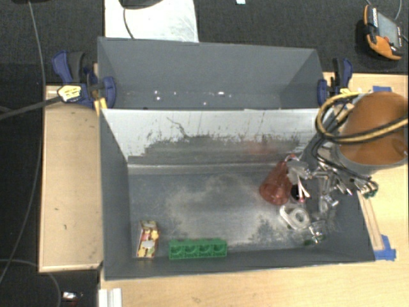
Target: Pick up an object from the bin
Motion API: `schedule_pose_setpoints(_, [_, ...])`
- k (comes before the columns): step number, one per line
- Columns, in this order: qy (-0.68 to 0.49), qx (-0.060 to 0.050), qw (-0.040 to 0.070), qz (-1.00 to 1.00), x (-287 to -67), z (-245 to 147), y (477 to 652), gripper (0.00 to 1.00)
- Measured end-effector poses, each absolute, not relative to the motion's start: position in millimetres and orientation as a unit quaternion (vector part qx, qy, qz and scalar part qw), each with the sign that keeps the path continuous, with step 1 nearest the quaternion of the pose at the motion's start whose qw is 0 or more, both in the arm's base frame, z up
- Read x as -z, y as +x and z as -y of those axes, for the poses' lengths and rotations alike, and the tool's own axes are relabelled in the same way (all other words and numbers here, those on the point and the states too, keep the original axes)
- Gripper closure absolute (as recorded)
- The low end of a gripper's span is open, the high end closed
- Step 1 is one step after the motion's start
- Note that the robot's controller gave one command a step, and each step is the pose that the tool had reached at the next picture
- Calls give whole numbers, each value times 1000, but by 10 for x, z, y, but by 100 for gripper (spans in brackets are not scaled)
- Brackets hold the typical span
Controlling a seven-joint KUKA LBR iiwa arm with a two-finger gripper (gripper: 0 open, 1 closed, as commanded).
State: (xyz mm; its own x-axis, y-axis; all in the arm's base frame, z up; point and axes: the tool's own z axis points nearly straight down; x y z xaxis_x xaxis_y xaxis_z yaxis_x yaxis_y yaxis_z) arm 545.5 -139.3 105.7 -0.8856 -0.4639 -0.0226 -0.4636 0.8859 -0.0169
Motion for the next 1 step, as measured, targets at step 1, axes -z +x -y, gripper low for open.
schedule_pose_setpoints(1, [-190,3,8,-982,-1006,1461,5422,0])
